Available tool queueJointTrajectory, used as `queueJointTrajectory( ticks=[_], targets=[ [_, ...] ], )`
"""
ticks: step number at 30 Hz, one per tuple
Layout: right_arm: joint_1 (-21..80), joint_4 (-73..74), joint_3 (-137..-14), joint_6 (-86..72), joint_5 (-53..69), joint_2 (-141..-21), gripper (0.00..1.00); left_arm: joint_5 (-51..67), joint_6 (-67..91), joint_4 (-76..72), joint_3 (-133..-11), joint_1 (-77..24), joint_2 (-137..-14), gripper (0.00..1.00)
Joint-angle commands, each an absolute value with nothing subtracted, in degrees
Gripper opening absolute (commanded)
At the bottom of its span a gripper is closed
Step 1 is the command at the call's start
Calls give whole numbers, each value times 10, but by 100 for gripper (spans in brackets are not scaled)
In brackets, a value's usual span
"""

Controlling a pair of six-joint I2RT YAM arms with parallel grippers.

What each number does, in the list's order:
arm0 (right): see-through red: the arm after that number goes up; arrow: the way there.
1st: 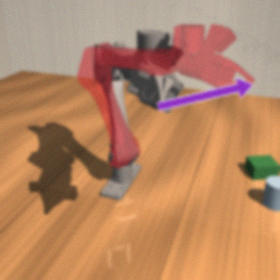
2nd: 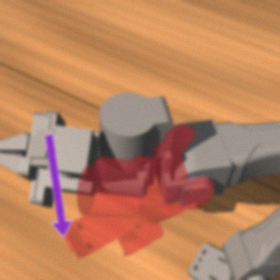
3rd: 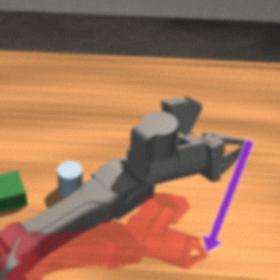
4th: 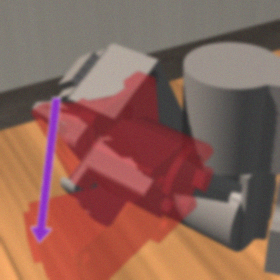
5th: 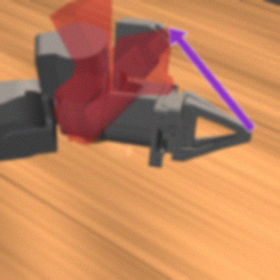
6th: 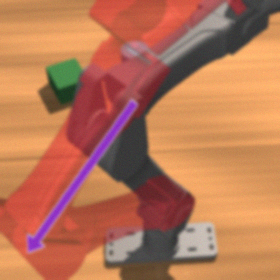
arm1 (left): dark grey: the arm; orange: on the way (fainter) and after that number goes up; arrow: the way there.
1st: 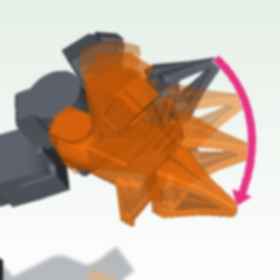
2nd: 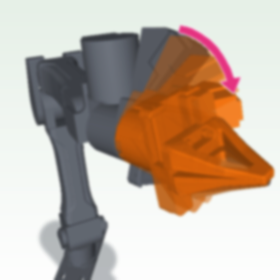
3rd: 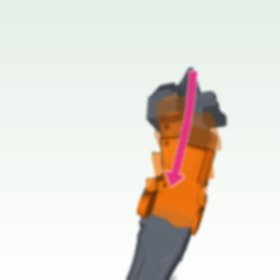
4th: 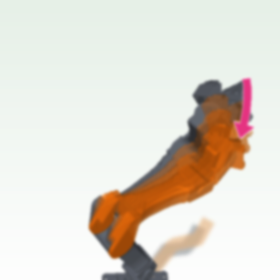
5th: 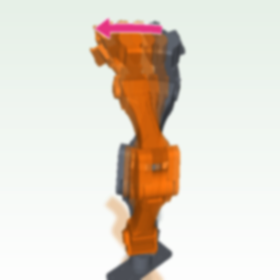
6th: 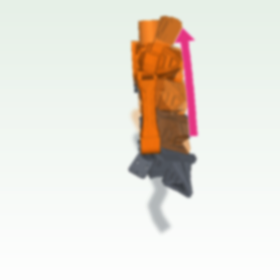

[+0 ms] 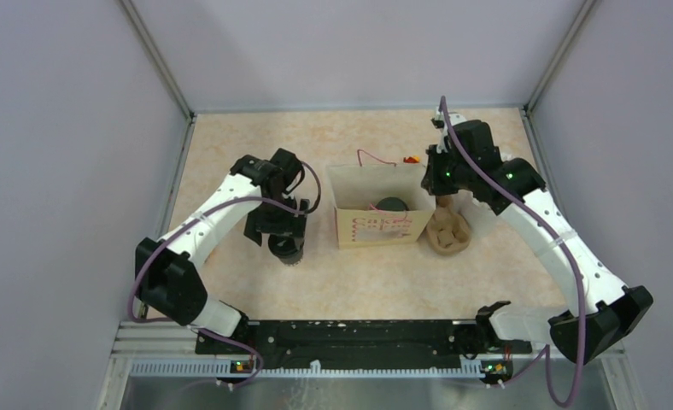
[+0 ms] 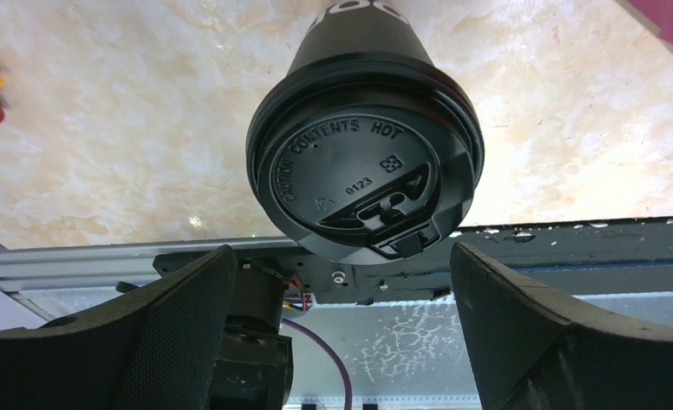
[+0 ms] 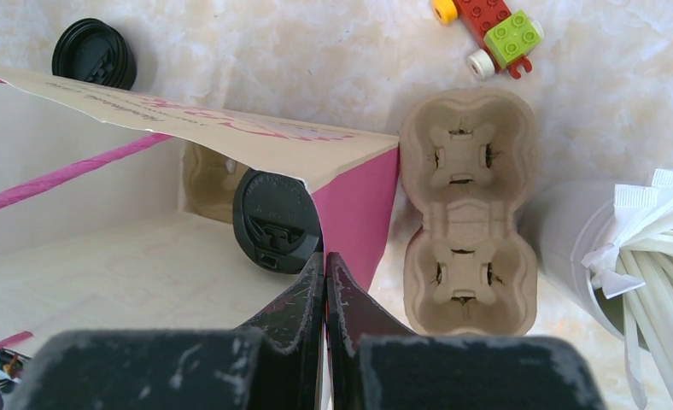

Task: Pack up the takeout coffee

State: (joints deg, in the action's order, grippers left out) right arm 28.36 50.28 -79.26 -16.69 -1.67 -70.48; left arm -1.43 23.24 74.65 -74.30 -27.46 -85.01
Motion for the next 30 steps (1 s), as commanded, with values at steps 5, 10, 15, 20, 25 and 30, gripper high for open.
queueJointTrajectory(
  ticks=[5,10,15,20,25,30],
  targets=[
    [279,483,-792,-169,-21,-682,0,-53,238,710,-797,-266,-791,99],
    [279,481,-795,-169,-19,-682,0,-10,274,641,-749,-264,-740,99],
    [280,483,-796,-166,-20,-682,0,-32,291,549,-672,-264,-669,97],
    [279,488,-796,-163,-21,-682,0,-30,316,523,-618,-267,-638,93],
    [279,485,-794,-166,-17,-682,0,-48,322,518,-595,-282,-636,93],
    [279,482,-793,-169,-16,-684,0,-48,332,520,-584,-290,-643,92]
  ],
)
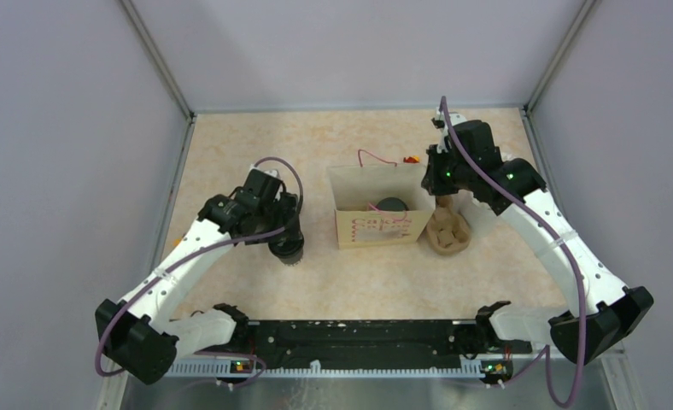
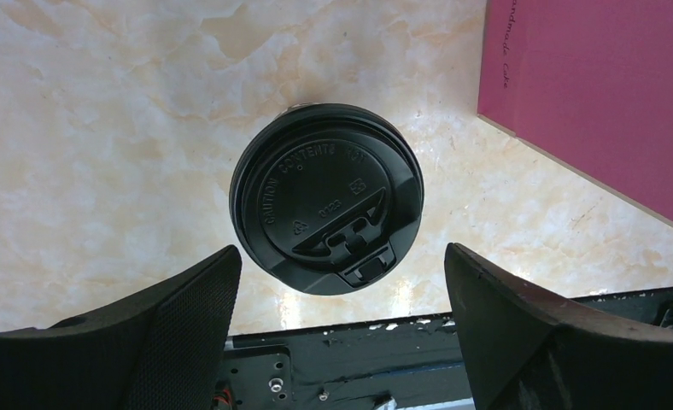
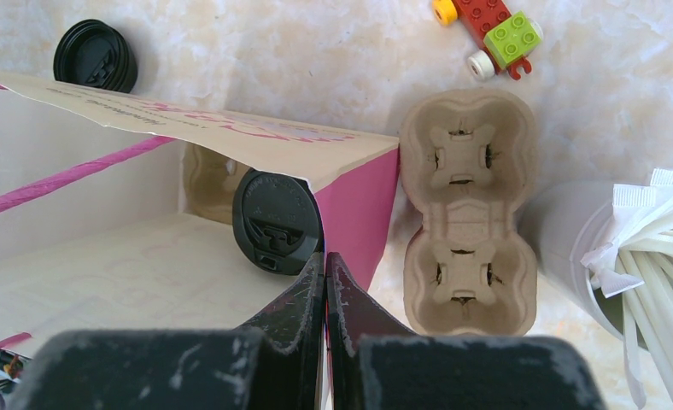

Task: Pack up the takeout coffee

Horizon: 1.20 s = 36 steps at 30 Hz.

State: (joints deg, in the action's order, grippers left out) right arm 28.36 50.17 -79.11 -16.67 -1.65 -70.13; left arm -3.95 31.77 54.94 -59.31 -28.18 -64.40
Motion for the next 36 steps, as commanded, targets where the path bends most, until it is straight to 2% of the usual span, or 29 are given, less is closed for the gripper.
queueJointTrajectory(
  ticks=[1,12,16,20,28,36],
  targets=[
    [279,481,-793,-169,-17,-685,0,-51,330,515,-583,-292,-641,92],
    [279,478,-796,-170,-13,-690,0,-56,291,523,-607,-294,-699,82],
    [279,478,-796,-169,-12,-691,0,-54,284,540,-622,-295,-702,93],
    [279,475,-789,-169,-13,-688,0,-53,285,560,-659,-295,-696,95],
    [279,469,-789,-172,-8,-691,0,-60,288,584,-644,-295,-686,94],
    [280,474,-791,-171,-8,-689,0,-53,287,542,-587,-294,-676,86]
  ],
)
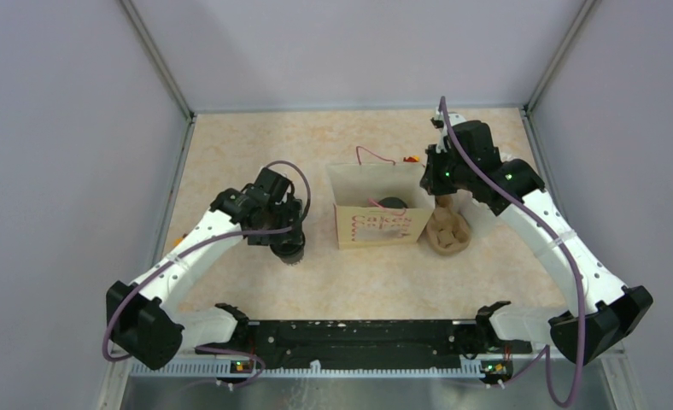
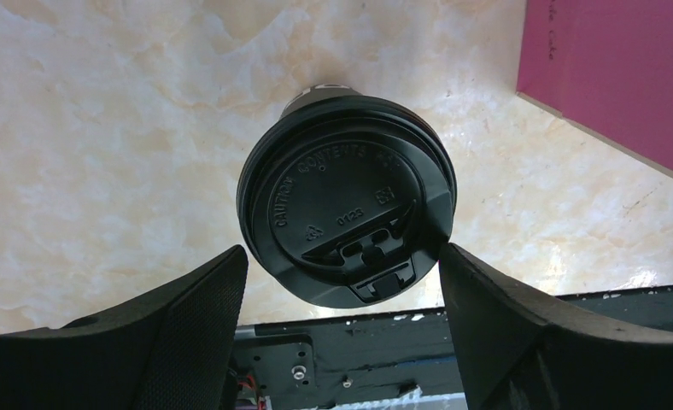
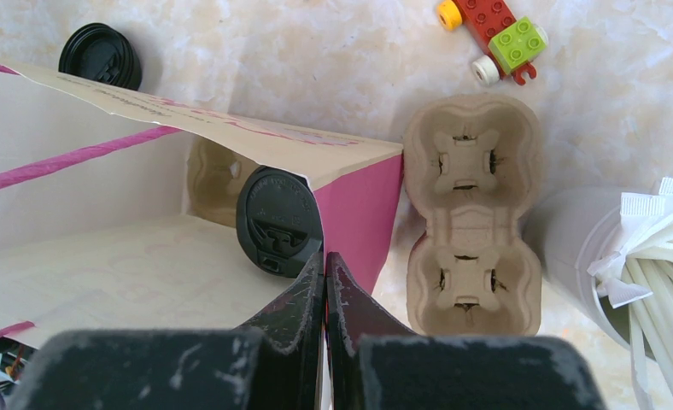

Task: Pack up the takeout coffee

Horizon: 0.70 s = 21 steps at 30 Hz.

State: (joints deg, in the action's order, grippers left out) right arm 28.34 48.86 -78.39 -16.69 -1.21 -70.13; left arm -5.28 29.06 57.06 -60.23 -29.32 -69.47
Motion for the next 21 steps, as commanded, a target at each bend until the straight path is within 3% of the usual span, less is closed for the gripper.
queueJointTrajectory(
  ticks=[1,10,21],
  targets=[
    [280,474,-790,-171,-7,-689,0,-55,284,539,-585,-295,-677,87],
    [279,474,-789,-179,-8,-685,0,-55,272,542,-593,-295,-689,95],
    [279,473,-785,-184,-5,-680,0,-42,271,538,-585,-295,-683,94]
  ],
)
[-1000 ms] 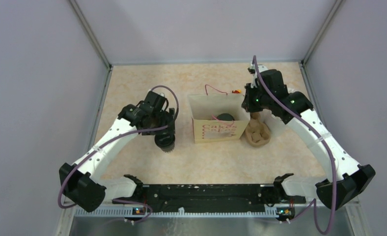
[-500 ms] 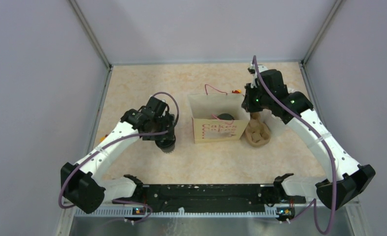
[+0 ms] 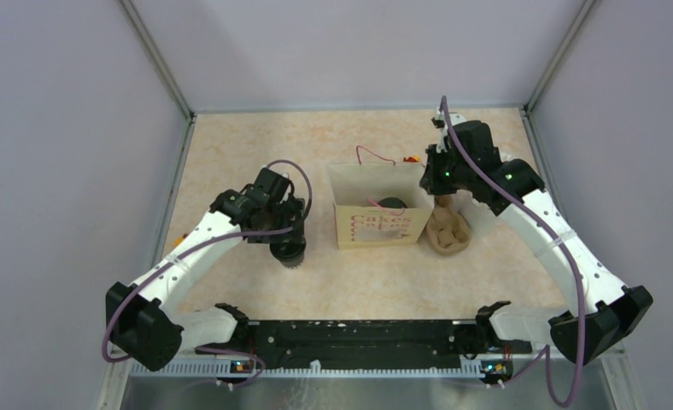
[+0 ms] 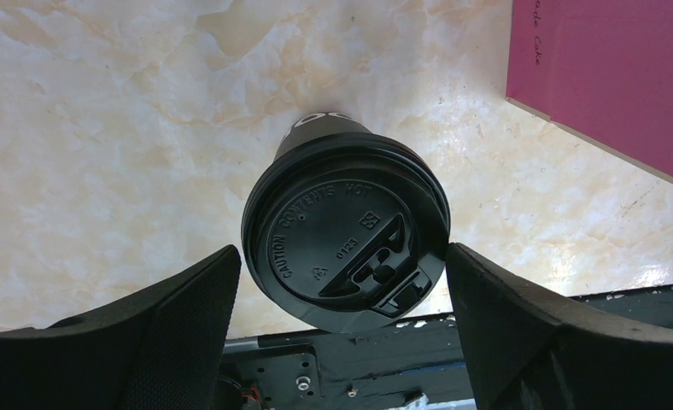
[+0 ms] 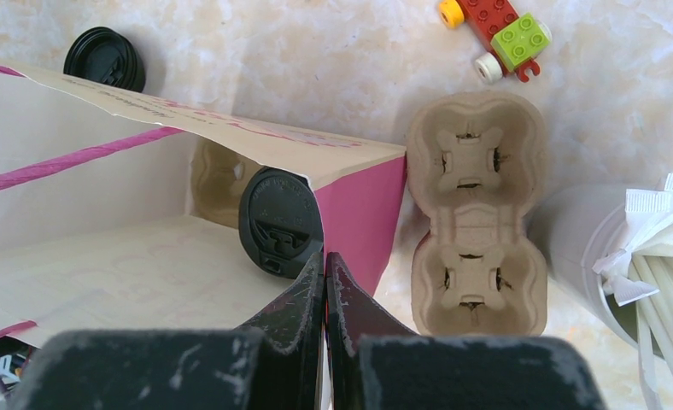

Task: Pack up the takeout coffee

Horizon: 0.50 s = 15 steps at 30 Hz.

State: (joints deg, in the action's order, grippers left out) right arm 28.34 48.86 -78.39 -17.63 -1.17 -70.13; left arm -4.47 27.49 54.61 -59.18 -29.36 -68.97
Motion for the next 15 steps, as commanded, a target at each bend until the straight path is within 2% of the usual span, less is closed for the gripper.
queueJointTrajectory(
  ticks=[1,15],
  targets=[
    [279,472,-785,-185,-6,-680,0,-43,269,538,-585,-295,-681,95],
    [279,473,-771,-187,-3,-669,0,-40,264,572,-629,-299,-685,99]
  ],
)
